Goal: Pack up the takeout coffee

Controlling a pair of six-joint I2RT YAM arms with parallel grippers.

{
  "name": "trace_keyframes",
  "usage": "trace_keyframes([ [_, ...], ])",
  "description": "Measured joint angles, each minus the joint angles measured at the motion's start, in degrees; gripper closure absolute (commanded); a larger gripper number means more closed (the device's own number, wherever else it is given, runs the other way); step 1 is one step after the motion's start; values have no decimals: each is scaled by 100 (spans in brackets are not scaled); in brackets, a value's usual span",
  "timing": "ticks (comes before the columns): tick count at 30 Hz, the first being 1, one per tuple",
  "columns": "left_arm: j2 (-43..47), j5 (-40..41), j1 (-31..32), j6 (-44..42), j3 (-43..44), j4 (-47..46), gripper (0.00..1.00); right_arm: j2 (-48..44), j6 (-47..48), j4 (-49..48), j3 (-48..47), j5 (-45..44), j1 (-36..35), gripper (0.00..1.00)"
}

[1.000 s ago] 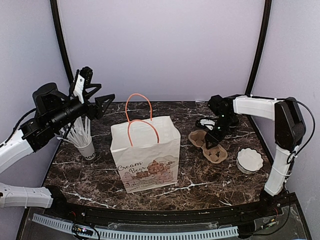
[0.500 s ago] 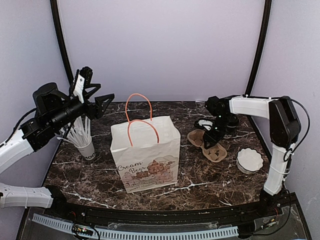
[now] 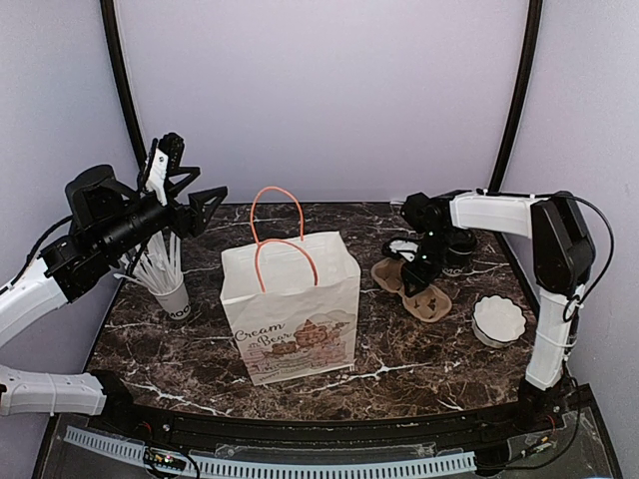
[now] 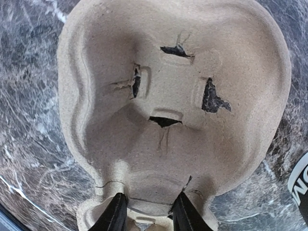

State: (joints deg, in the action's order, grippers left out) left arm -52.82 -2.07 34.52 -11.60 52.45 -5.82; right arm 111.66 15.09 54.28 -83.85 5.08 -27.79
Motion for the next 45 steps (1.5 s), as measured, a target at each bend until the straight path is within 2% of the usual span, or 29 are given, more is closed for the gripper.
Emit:
trace_keyframes([
  [8,-17,-2,-31,-7,0,0,21,-157,-37,-4,24,-111,-4,78],
  [14,-125,-22,-31,-72,0,15,20,-957,92,11,186,-70,-4,80],
  [18,-282,-393,-31,-13,232,470,20,-1589,199,9,181,149,-4,81],
  [23,-310,-1141,-31,151,763,1263,20,-2173,321,83,-157,826,-4,80],
  [28,-328,-1611,-31,308,984,1939,23,-2621,391,-66,-1095,1766,-4,78],
  [34,-575,-1681,-31,509,1025,2378,24,-2872,310,-538,-1871,3005,-144,77],
  [39,-492,-1582,-31,713,1025,2415,24,-2483,264,-614,-2409,3954,-684,77],
  [45,-103,-1331,-31,931,933,2363,23,-2184,575,-623,-2437,4299,-1482,76],
])
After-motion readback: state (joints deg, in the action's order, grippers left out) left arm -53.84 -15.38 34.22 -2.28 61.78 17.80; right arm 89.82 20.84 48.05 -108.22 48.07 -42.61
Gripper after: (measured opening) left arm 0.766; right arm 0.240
